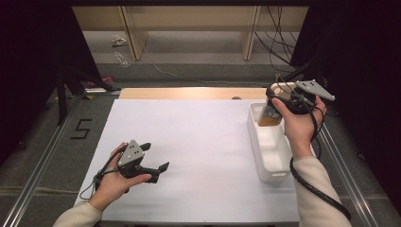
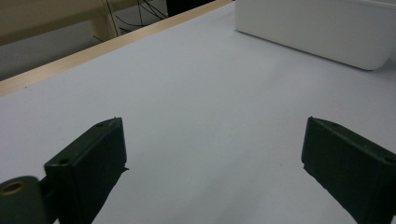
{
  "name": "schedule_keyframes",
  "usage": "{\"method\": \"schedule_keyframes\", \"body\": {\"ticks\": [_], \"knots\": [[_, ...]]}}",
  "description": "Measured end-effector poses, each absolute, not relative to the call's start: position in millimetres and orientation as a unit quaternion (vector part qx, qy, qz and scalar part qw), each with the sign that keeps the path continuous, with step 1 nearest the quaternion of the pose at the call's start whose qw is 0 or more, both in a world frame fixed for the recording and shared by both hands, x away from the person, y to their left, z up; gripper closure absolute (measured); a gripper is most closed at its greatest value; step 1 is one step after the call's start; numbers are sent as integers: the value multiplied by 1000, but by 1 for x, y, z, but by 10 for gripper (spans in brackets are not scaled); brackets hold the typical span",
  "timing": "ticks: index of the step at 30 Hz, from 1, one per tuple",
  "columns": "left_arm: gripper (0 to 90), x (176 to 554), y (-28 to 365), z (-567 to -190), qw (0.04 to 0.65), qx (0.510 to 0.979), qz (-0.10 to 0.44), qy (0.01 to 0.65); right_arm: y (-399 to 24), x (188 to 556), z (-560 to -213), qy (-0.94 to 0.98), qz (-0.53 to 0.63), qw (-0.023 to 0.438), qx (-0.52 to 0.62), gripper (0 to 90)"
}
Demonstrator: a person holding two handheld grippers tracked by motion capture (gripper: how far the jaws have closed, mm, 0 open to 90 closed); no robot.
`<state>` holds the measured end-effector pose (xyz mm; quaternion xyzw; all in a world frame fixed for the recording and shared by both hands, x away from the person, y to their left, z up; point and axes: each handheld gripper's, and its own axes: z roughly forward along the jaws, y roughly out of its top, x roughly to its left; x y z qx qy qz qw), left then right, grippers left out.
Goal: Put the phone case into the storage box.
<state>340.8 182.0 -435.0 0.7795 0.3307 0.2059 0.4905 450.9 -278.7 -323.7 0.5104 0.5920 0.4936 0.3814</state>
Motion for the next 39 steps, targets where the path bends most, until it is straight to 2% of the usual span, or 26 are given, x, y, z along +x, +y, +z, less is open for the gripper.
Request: {"method": "schedule_keyframes", "body": {"ticks": [39], "knots": [[63,341,182,-435,491,779,206,331,-275,470,-322,594,484,378,519,119]]}}
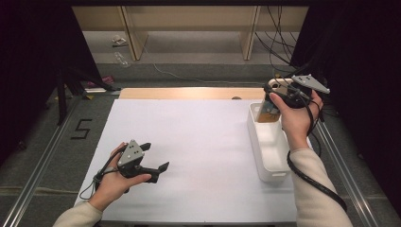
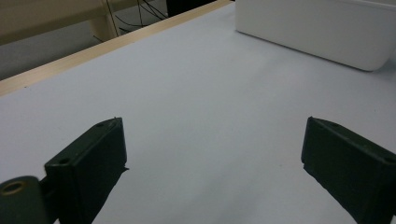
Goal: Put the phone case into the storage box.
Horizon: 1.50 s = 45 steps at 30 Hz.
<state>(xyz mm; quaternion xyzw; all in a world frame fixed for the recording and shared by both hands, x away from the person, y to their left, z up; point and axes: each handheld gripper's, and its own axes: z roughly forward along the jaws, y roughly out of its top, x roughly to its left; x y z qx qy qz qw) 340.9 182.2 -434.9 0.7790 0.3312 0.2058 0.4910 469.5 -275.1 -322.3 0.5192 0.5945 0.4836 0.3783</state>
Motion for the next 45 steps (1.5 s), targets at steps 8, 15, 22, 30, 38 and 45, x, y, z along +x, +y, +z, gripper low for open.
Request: {"method": "schedule_keyframes", "body": {"ticks": [8,15,22,30,38,45], "knots": [[63,341,182,-435,492,779,205,331,-274,474,-321,596,483,377,519,119],[64,341,182,-435,492,779,205,331,-273,479,-320,597,481,377,520,119],[64,341,182,-435,492,779,205,331,-271,482,-318,597,480,379,519,119],[64,341,182,-435,492,779,204,330,-271,487,-318,599,475,378,522,119],[64,341,182,-435,492,779,204,330,-271,491,-318,599,474,377,525,119],[64,341,181,-435,491,780,204,330,-270,494,-318,597,474,377,525,119]]}}
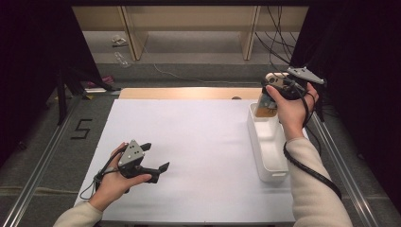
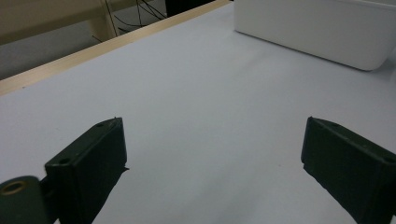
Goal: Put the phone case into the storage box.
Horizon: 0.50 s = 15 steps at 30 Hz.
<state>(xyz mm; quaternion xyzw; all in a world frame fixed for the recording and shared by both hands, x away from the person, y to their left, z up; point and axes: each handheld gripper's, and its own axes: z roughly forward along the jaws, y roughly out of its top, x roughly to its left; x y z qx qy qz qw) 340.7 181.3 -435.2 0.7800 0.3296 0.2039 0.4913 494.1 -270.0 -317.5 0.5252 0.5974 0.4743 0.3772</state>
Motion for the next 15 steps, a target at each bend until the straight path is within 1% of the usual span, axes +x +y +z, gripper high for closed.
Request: {"method": "schedule_keyframes", "body": {"ticks": [15], "knots": [[65,341,181,-435,491,780,203,330,-271,502,-318,595,468,379,531,119]]}}
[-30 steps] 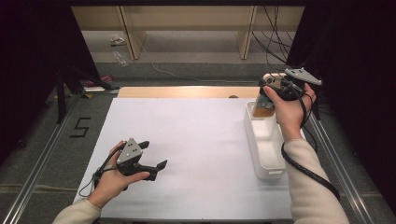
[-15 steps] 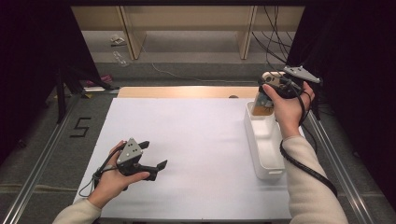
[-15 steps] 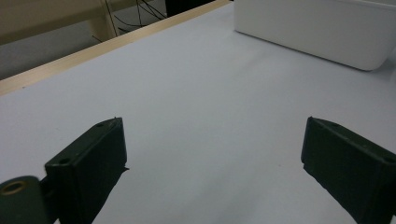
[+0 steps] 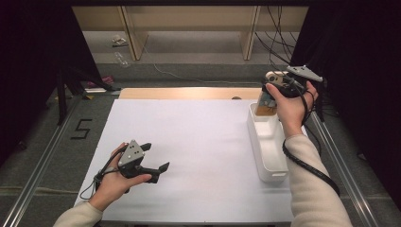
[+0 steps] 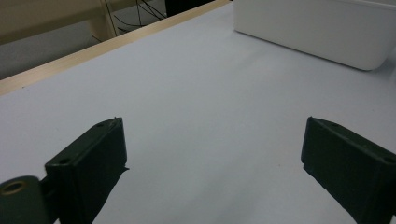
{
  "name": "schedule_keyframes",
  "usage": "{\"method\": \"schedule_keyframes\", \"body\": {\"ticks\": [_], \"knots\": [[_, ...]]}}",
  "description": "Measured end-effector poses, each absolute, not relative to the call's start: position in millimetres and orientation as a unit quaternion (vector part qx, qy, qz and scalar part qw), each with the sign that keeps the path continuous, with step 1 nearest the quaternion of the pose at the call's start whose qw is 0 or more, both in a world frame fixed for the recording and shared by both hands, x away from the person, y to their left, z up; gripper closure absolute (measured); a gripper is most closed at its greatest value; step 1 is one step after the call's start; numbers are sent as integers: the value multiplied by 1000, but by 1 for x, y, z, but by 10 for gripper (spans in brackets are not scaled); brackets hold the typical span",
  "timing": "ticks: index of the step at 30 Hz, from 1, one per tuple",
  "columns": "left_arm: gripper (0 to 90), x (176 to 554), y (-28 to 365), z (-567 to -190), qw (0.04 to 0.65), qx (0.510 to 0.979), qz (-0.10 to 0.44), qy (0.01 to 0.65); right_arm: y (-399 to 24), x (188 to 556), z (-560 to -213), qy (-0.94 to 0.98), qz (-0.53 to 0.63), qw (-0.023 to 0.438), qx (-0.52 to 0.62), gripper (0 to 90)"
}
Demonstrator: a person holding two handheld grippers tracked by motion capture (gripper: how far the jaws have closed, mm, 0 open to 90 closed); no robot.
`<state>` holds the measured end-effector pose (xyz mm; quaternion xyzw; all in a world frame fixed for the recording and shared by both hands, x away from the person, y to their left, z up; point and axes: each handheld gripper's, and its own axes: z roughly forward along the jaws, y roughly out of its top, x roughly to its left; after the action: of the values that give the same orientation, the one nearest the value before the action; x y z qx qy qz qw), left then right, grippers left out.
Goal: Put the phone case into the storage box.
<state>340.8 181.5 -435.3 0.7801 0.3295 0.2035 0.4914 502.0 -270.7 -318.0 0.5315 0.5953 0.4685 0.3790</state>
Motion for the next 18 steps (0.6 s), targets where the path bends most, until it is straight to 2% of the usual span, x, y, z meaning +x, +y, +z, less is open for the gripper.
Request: {"method": "schedule_keyframes", "body": {"ticks": [18], "knots": [[66,341,181,-435,492,780,203,329,-269,513,-321,595,461,377,540,119]]}}
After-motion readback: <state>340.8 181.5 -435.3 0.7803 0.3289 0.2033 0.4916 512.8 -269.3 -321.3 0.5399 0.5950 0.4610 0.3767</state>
